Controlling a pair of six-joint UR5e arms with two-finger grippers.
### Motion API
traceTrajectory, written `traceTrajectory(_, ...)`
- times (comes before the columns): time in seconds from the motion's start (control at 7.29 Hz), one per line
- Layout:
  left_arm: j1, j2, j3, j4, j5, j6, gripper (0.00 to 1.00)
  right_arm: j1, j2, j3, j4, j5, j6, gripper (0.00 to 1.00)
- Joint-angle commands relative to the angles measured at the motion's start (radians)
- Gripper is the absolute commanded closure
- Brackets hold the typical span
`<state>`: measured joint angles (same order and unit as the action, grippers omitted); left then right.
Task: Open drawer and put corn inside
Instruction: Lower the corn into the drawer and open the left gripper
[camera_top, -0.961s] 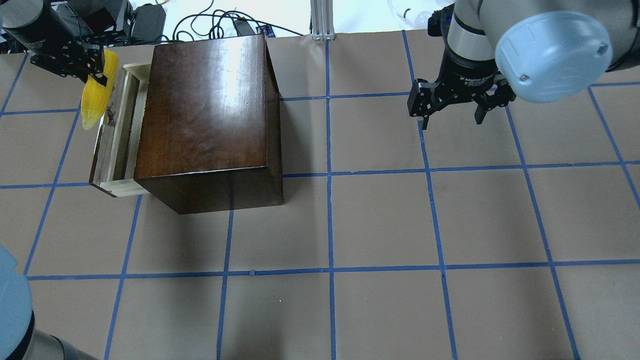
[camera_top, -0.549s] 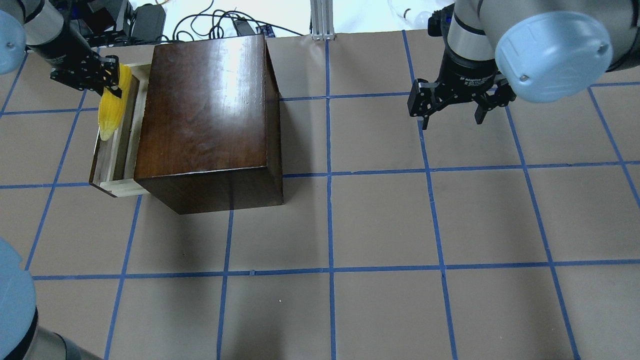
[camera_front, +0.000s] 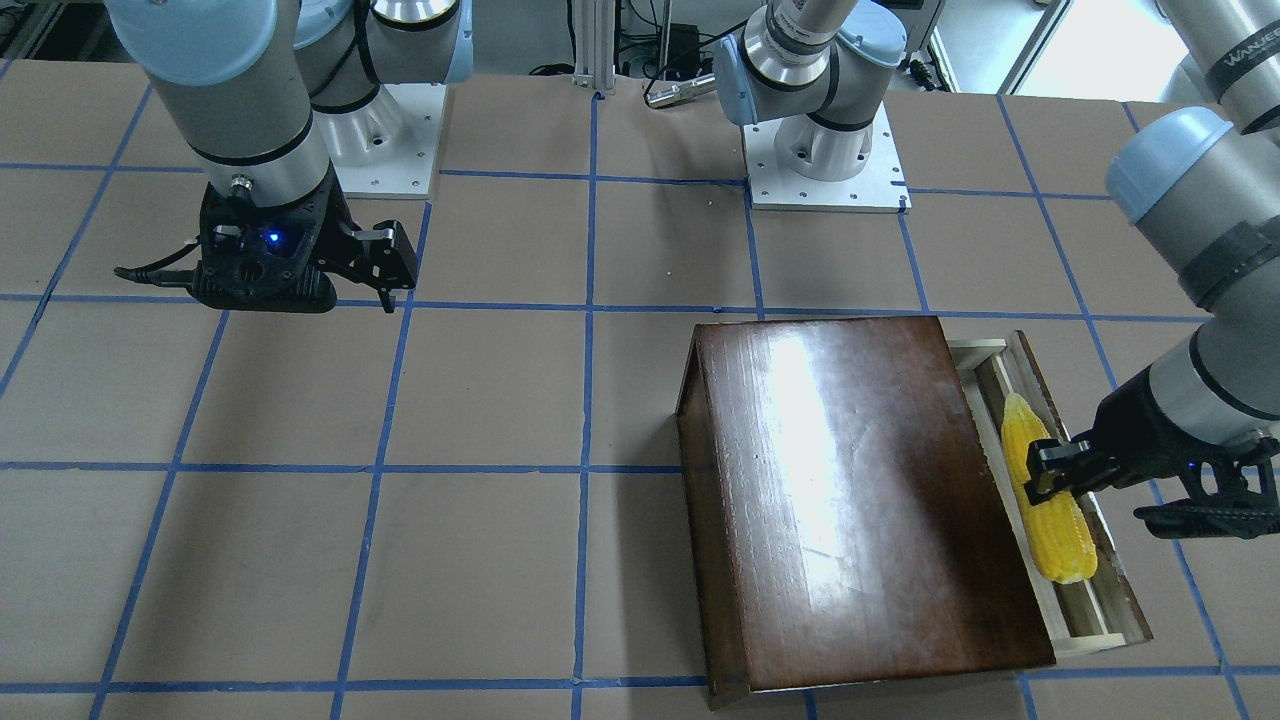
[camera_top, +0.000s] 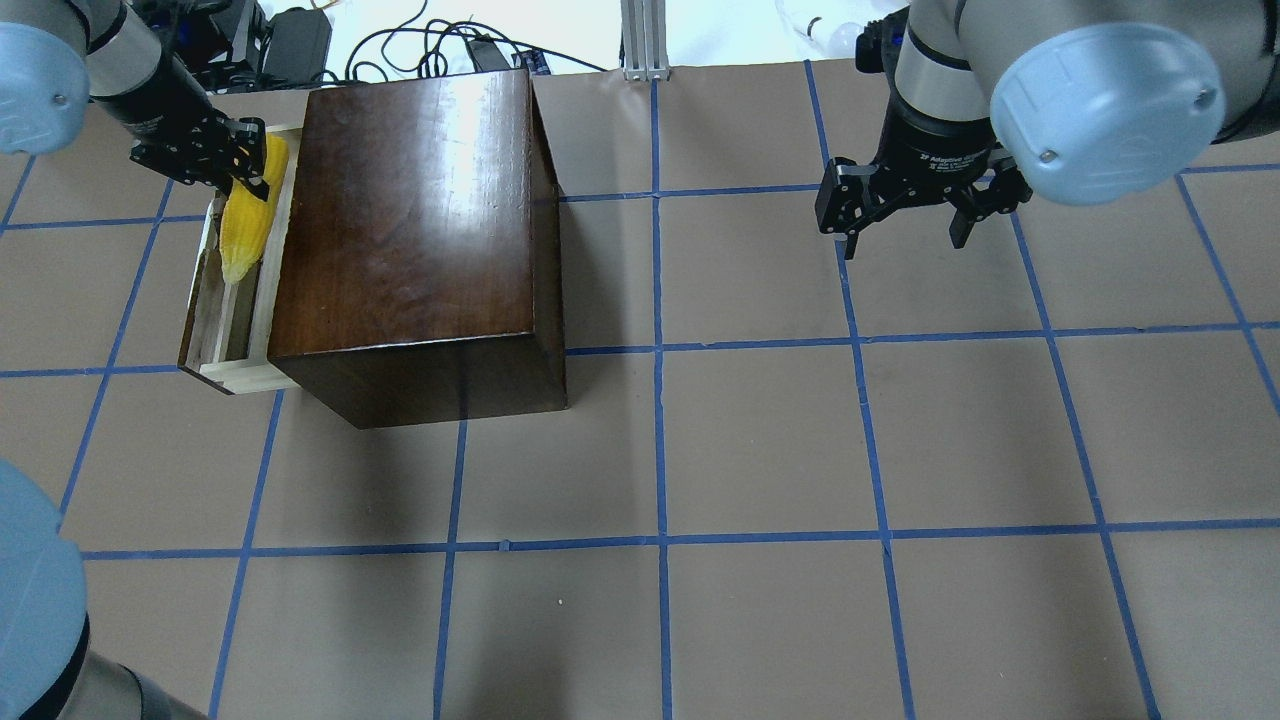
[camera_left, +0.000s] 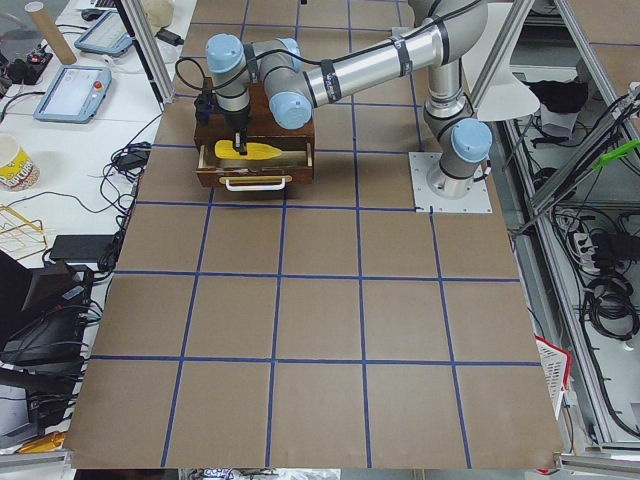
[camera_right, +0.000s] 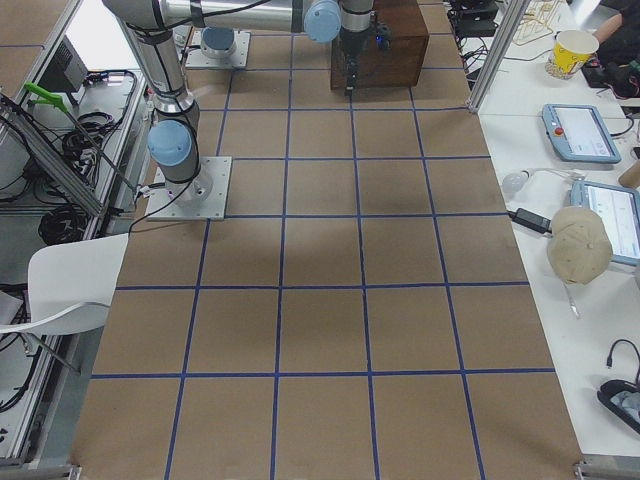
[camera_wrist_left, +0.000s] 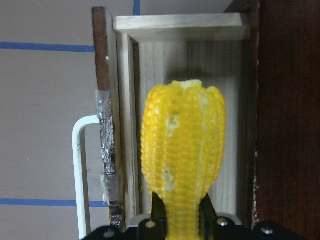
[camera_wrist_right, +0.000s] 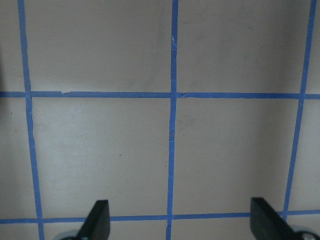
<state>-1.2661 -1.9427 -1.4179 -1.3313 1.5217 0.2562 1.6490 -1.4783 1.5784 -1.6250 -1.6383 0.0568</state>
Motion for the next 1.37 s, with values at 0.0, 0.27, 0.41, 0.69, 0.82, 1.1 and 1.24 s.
traceTrajectory(0.0, -0.001, -0.008, -0.003, 0.003, 0.0, 0.0, 0.0, 0.0, 0.001, 0.0, 0.001, 0.0, 0.0, 0.0)
traceTrajectory(0.27, 0.004, -0.005, 0.0, 0.003, -0.001, 0.0, 0.0, 0.0, 0.0, 0.0, 0.001, 0.0, 0.0, 0.0)
traceTrajectory(0.41, 0.005, 0.002, 0.007, 0.003, 0.005, 0.0, 0.0, 0.0, 0.001, 0.0, 0.001, 0.0, 0.0, 0.0)
traceTrajectory(0.69, -0.01, 0.042, 0.013, -0.012, 0.009, -0.003, 0.0, 0.0, 0.001, 0.0, 0.001, 0.0, 0.0, 0.0)
traceTrajectory(0.82, -0.024, 0.069, 0.013, -0.025, 0.011, -0.014, 0.0, 0.0, 0.001, 0.0, 0.001, 0.0, 0.0, 0.0)
traceTrajectory(1.1, -0.143, 0.14, 0.004, -0.08, 0.046, -0.024, 0.0, 0.0, 0.0, 0.0, 0.001, 0.0, 0.0, 0.0)
traceTrajectory(1.24, -0.226, 0.166, -0.003, -0.1, 0.086, -0.035, 0.0, 0.0, 0.0, 0.0, 0.001, 0.002, 0.0, 0.0)
